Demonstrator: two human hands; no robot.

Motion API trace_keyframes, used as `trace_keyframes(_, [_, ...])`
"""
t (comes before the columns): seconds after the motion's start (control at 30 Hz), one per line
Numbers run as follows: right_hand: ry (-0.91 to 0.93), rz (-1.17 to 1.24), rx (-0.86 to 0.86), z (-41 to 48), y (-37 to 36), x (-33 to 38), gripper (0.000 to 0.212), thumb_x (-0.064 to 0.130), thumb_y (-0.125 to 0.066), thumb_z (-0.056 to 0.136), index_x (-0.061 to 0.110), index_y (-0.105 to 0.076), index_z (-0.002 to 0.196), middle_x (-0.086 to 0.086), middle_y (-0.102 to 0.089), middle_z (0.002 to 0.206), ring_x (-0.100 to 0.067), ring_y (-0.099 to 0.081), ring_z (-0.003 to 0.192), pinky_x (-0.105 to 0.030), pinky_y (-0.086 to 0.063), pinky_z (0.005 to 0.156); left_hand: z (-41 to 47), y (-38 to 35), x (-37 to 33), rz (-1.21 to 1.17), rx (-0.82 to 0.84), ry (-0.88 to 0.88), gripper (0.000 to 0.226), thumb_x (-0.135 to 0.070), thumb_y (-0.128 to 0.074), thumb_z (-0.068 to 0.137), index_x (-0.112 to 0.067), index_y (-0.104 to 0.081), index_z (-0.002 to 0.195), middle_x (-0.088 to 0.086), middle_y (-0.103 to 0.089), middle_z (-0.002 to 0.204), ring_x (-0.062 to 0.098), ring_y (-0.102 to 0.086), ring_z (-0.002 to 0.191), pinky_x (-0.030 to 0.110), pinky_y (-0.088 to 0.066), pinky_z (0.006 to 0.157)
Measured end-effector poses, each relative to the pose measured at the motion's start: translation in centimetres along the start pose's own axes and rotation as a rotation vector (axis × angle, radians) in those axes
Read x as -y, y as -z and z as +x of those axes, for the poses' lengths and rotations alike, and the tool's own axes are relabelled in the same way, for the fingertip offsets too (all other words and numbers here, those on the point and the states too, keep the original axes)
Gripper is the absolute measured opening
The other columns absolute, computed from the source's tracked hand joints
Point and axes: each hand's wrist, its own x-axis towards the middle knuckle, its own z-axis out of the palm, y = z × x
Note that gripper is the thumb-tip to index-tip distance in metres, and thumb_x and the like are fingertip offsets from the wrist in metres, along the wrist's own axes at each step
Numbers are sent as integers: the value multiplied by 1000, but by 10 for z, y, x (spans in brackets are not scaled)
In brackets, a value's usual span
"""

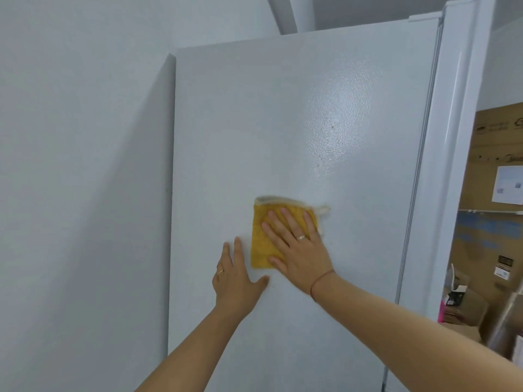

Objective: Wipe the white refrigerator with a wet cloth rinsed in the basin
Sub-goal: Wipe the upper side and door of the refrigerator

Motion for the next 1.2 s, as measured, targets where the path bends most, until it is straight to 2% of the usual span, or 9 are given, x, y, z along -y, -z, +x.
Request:
trace_keyframes(0.17, [143, -39, 70, -66, -6, 10, 79, 59, -54, 83, 20, -33, 148, -4, -25, 157, -27, -19, 145, -52, -1, 119, -7, -1, -5, -6, 35, -28, 109, -50, -65, 82, -29, 18, 150, 3, 16, 160, 25, -2, 148, 42, -11, 116])
trace_keyframes(0.33, [205, -5, -6, -45, -2, -22, 75, 60, -52, 85, 21, -35, 147, -1, -28, 156, -25, -23, 145, -52, -15, 116, 3, 1, -21, 14, -21, -80, 110, -56, -64, 80, -28, 17, 150, 3, 14, 160, 23, -2, 148, 42, -11, 117])
trace_keyframes(0.5, [110, -54, -105, 18, 17, -85, 68, 62, -36, 91, 23, -36, 147, -3, -31, 154, -29, -26, 143, -57, -17, 114, 13, 0, -35, 18, -43, -112, 110, -57, -63, 81, -28, 18, 150, 4, 16, 160, 22, 0, 148, 41, -10, 117])
trace_keyframes(0.63, [38, -125, -126, 62, 35, -143, 69, 64, -30, 93, 23, -35, 147, -4, -32, 154, -30, -27, 143, -58, -19, 112, 13, -2, -39, 15, -103, -136, 107, -57, -61, 83, -29, 18, 150, 5, 19, 159, 23, 4, 148, 40, -7, 117])
trace_keyframes(0.83, [-141, -79, -105, 97, 67, -212, 73, 65, -25, 90, 24, -24, 151, -4, -22, 158, -32, -17, 146, -59, -4, 115, 15, -4, -41, -29, -145, -165, 103, -59, -58, 84, -31, 15, 150, 2, 21, 158, 20, 7, 147, 38, -3, 118])
trace_keyframes(1.07, [-406, -10, -103, 72, 70, -205, 76, 65, -23, 91, 20, -16, 153, -6, -10, 161, -33, -6, 147, -63, 3, 112, 16, -5, -45, -57, -138, -201, 103, -59, -59, 84, -33, 16, 149, -1, 22, 158, 17, 10, 147, 37, 1, 117])
trace_keyframes(1.2, [-499, -36, -102, 39, 60, -187, 73, 62, -25, 95, 19, -12, 153, -7, -8, 161, -33, -4, 147, -65, 1, 111, 13, -9, -46, -46, -136, -207, 103, -59, -58, 84, -32, 17, 149, 0, 22, 158, 18, 10, 147, 37, 0, 117])
